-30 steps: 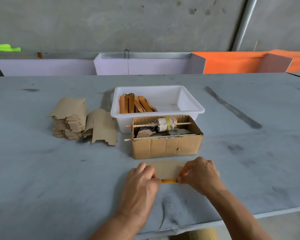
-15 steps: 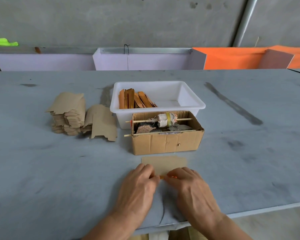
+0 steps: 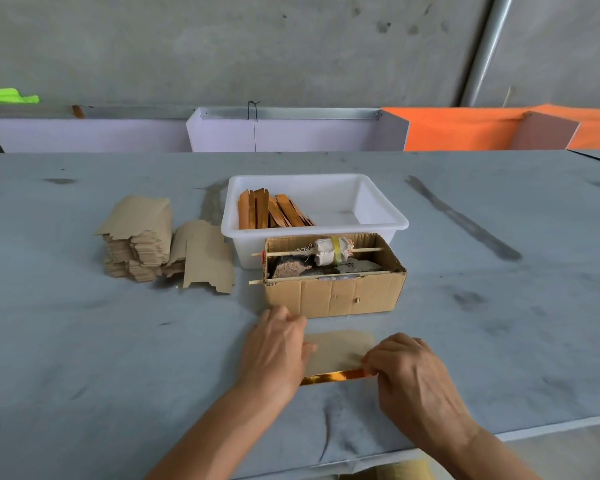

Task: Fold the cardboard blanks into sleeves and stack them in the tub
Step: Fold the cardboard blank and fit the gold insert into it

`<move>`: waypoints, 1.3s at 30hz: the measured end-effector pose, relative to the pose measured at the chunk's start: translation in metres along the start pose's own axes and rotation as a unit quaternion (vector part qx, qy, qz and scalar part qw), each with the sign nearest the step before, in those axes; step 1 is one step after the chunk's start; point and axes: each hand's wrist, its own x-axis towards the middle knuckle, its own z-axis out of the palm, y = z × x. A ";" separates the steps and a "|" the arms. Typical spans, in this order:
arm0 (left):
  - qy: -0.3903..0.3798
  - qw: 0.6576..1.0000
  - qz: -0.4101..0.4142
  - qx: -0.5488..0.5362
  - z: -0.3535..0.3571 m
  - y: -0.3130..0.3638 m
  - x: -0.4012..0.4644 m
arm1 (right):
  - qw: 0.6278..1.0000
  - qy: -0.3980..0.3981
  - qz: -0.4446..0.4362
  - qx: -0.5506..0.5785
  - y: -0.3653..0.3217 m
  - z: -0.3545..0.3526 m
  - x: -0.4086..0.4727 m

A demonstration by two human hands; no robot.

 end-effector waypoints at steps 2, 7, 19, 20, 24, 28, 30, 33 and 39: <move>-0.015 1.000 -0.007 0.019 0.002 0.002 0.007 | 1.000 -0.006 0.020 0.020 0.000 -0.002 0.010; -0.050 0.998 -0.040 0.008 -0.001 0.004 0.015 | 0.998 -0.035 0.036 0.028 0.005 0.008 0.041; -0.057 0.995 -0.078 0.013 -0.001 0.007 0.011 | 0.992 -0.125 -0.007 -0.033 0.003 0.017 0.052; -0.060 0.995 -0.074 0.024 -0.001 0.009 0.012 | 0.991 -0.129 0.000 -0.040 0.002 0.016 0.051; -0.073 0.994 -0.058 0.056 -0.004 0.010 0.016 | 0.987 -0.146 0.020 -0.070 -0.002 0.013 0.048; -0.094 0.993 -0.038 0.063 -0.007 0.007 0.019 | 0.984 -0.159 0.027 -0.079 -0.007 0.010 0.047; -0.097 0.993 -0.035 0.053 -0.008 0.006 0.019 | 0.983 -0.161 0.028 -0.079 -0.008 0.010 0.047; -0.099 0.994 -0.040 0.027 -0.010 0.005 0.020 | 0.983 -0.163 0.031 -0.073 -0.008 0.009 0.049; -0.115 0.991 -0.054 -0.033 -0.013 0.005 0.021 | 0.985 -0.165 0.012 -0.040 -0.004 0.009 0.051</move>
